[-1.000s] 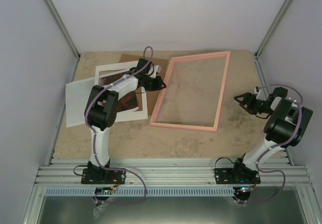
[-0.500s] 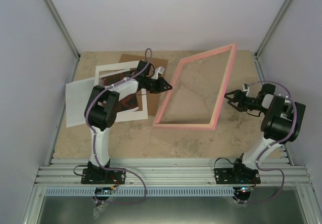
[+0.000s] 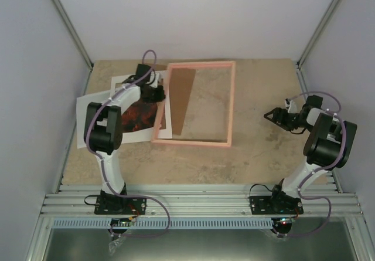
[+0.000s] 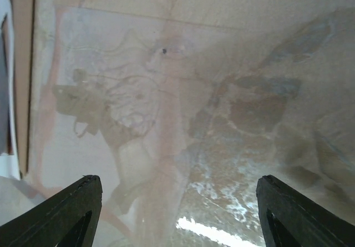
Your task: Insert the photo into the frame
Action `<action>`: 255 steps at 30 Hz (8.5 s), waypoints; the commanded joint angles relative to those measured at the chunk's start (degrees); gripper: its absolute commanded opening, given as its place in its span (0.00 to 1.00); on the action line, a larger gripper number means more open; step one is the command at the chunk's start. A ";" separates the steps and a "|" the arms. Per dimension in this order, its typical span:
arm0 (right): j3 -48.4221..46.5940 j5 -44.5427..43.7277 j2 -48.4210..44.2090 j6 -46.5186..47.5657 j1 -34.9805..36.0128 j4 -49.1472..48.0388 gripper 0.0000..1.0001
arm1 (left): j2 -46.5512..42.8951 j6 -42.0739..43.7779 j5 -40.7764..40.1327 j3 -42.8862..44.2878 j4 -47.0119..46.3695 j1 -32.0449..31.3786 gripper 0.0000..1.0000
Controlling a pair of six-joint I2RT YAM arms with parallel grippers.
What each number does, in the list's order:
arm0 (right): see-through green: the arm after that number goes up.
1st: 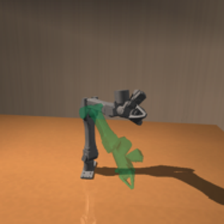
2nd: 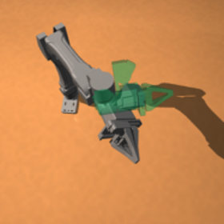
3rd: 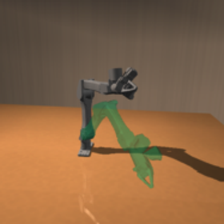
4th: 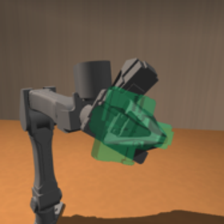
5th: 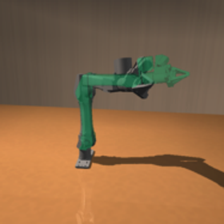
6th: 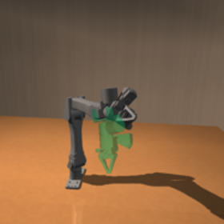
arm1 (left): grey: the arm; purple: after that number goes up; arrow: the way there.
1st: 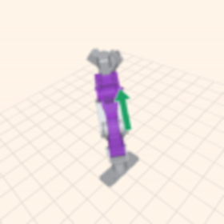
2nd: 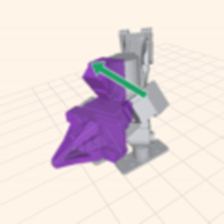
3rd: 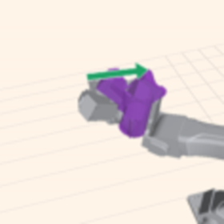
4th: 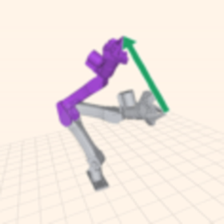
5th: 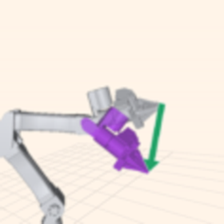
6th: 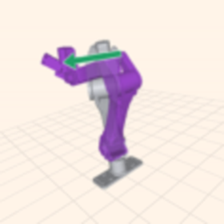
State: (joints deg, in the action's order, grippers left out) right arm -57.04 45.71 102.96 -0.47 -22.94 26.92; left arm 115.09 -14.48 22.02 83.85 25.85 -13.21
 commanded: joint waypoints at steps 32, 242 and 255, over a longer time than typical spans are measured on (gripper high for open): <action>-3.53 -0.53 7.68 2.29 0.25 9.61 0.78 | -2.18 16.14 0.78 1.52 0.90 -11.52 0.73; 0.73 -30.46 -10.73 -19.36 36.69 -9.13 0.78 | -22.61 -11.15 32.27 10.20 -14.65 -1.81 0.00; -8.09 32.13 -12.20 18.37 11.24 9.24 0.98 | -23.51 -12.89 43.25 6.37 -18.79 -3.48 0.00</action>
State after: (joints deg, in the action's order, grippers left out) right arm -60.88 57.95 87.22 10.72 -12.32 31.75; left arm 93.30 -26.46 59.75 90.32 10.79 -15.62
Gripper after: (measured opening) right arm 0.976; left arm 0.020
